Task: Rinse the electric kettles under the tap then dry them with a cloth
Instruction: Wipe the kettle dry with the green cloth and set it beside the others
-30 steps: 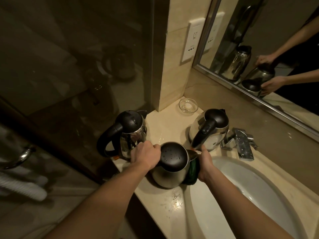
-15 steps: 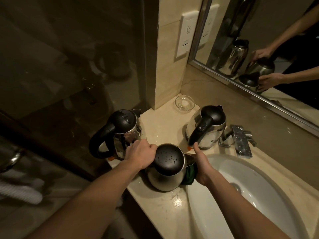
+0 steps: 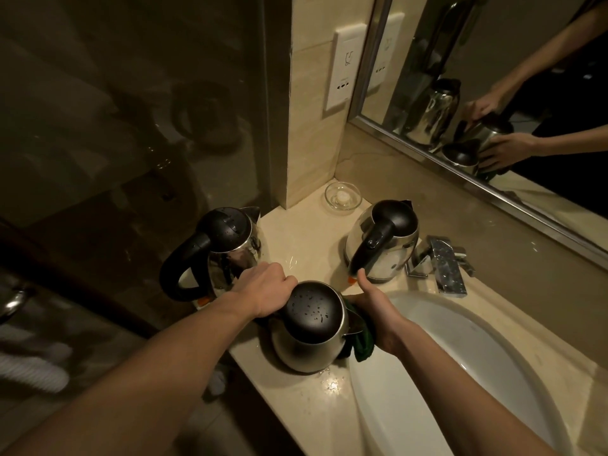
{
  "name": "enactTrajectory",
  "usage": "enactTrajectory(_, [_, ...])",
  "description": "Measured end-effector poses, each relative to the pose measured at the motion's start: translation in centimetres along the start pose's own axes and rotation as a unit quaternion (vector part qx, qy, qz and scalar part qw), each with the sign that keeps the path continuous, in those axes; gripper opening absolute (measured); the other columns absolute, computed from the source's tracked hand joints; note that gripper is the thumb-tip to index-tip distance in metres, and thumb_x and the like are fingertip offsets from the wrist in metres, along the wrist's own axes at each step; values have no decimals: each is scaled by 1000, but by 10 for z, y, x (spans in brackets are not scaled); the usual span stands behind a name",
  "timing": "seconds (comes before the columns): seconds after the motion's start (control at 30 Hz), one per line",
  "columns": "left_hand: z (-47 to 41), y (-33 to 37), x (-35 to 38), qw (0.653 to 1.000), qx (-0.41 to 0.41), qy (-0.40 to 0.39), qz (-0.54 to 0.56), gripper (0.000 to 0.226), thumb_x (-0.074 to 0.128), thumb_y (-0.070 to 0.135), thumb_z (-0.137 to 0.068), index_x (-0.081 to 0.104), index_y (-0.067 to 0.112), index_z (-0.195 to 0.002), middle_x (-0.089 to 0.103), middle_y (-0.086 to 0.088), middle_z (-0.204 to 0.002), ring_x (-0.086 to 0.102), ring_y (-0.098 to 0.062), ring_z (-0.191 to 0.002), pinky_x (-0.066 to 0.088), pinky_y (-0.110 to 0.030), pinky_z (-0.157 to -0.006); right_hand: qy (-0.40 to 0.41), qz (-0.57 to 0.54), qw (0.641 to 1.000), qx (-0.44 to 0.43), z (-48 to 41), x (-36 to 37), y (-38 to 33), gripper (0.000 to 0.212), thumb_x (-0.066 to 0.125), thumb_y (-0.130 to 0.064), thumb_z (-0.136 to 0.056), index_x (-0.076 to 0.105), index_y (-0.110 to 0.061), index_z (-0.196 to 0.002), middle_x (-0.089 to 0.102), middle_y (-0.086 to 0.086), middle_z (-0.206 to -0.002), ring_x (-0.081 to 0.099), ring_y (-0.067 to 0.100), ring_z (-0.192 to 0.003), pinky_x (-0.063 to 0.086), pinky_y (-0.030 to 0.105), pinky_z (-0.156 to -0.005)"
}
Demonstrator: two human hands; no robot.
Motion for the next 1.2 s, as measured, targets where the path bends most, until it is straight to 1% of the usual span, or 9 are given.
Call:
enactTrajectory(0.1, [-1, 1, 0, 1000, 7, 1, 2, 37, 43, 41, -100, 51, 16, -74, 57, -9, -90, 56, -28, -85, 42, -37, -76, -1, 10, 1000, -6, -7, -1, -6, 86, 23, -75, -92, 69, -4, -110, 74, 14, -106, 65, 29, -108, 44, 40, -103])
enactTrajectory(0.27, [-2, -1, 3, 1000, 8, 8, 25, 40, 45, 41, -99, 51, 18, -67, 57, -8, -81, 59, -28, -81, 48, -39, -78, 43, 47, 998, -18, -20, -1, -11, 75, 21, -69, -96, 66, -9, -100, 69, 10, -102, 64, 24, -96, 48, 36, -85])
enactTrajectory(0.37, [-3, -3, 3, 1000, 9, 18, 19, 45, 46, 41, -98, 47, 19, -59, 51, -5, -71, 57, -29, -77, 44, -38, -73, 54, 56, 997, -4, -34, -5, 1, 85, 22, -76, -91, 64, -6, -117, 67, 14, -118, 62, 31, -112, 45, 48, -104])
enactTrajectory(0.47, [-3, -2, 1, 1000, 18, 17, 14, 46, 47, 40, -97, 47, 17, -57, 52, -5, -69, 58, -29, -76, 44, -39, -74, 58, 59, 997, 4, -35, -4, 7, 90, 19, -77, -90, 63, -7, -126, 69, 14, -119, 61, 32, -116, 39, 52, -111])
enactTrajectory(0.63, [-1, 2, -2, 999, 32, 5, 1, 47, 48, 40, -97, 49, 16, -56, 51, -4, -65, 56, -28, -71, 48, -40, -75, 3, 62, 998, 17, -17, 4, 5, 93, 19, -82, -86, 62, -8, -122, 71, 11, -117, 63, 29, -114, 43, 46, -107])
enactTrajectory(0.77, [0, 3, -2, 1000, 28, 7, 10, 49, 46, 42, -99, 47, 17, -57, 50, -4, -66, 57, -28, -71, 50, -41, -77, 1, 56, 998, 8, -1, 10, -11, 74, 19, -73, -93, 62, -15, -106, 68, 5, -109, 63, 20, -100, 48, 34, -84])
enactTrajectory(0.87, [0, 1, -1, 999, 18, 24, 29, 51, 42, 43, -101, 46, 15, -58, 50, -5, -67, 56, -28, -73, 49, -42, -76, -10, 53, 999, 5, -1, 13, -16, 77, 22, -75, -91, 64, -13, -110, 68, 7, -113, 63, 22, -107, 43, 37, -96])
enactTrajectory(1.03, [-5, -8, 4, 995, -16, 61, 80, 53, 39, 44, -101, 73, 6, -85, 69, -11, -92, 62, -29, -87, 48, -43, -82, 7, 61, 998, 17, -15, 13, -10, 87, 19, -75, -92, 60, -7, -127, 70, 10, -116, 64, 26, -111, 45, 39, -97])
enactTrajectory(1.2, [-5, -12, 5, 988, -51, 82, 121, 42, 38, 44, -102, 67, 14, -97, 69, -10, -110, 60, -29, -102, 45, -40, -86, 19, 91, 995, 33, -30, 12, -3, 90, 17, -74, -93, 54, -4, -134, 68, 10, -117, 60, 27, -114, 39, 42, -105])
Point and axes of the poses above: each hand's wrist, its own z-axis away from the middle knuckle, its own x-axis out of the palm, y = z × x, the point moved 5 cm from there along -z, towards the middle knuckle
